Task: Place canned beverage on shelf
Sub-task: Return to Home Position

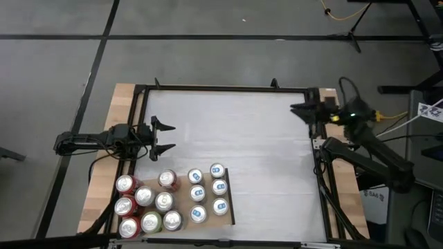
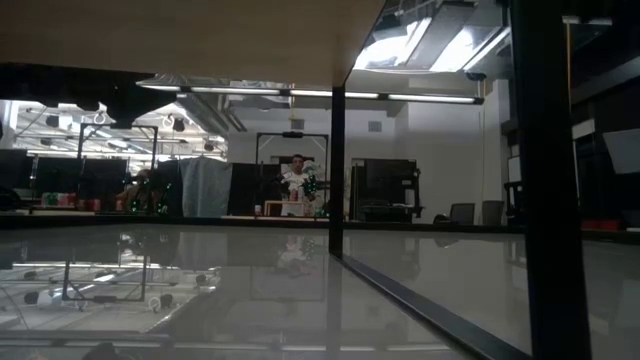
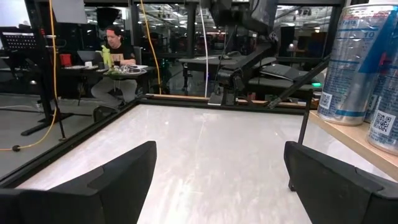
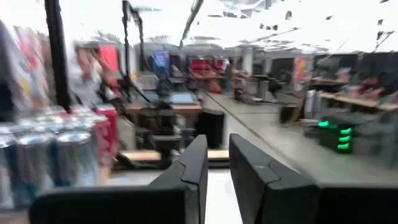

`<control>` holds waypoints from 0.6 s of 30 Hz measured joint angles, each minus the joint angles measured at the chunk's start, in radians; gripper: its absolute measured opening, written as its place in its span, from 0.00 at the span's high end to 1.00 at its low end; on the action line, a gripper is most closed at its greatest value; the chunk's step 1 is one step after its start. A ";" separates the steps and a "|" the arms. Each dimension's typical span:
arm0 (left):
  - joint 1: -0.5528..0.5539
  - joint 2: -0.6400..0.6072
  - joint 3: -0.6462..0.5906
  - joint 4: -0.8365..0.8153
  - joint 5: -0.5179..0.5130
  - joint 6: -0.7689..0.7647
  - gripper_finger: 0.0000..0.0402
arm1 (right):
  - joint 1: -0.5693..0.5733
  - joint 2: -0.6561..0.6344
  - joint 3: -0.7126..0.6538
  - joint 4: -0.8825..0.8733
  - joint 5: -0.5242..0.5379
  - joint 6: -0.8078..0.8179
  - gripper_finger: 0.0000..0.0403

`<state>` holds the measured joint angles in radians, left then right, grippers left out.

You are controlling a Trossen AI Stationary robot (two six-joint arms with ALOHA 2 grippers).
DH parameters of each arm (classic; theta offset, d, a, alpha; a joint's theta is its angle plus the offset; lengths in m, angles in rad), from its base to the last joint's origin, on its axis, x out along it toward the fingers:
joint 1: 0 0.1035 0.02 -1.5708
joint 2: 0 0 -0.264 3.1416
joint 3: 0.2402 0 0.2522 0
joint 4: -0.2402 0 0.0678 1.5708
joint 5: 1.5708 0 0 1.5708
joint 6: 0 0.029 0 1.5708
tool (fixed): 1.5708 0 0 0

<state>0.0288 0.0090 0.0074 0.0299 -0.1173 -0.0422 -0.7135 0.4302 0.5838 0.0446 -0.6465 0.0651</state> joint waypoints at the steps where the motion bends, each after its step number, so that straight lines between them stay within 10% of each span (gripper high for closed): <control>1: 0.000 0.000 0.000 0.000 0.000 0.000 0.13 | 0.000 -0.005 -0.052 0.067 -0.002 0.055 0.86; 18: 0.000 0.000 0.000 0.000 0.000 0.000 0.13 | 0.000 -0.003 -0.317 0.074 -0.138 0.272 0.86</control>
<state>0.0288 0.0090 0.0074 0.0300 -0.1177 -0.0419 -0.7136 0.4272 0.2672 0.1189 -0.7843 0.3367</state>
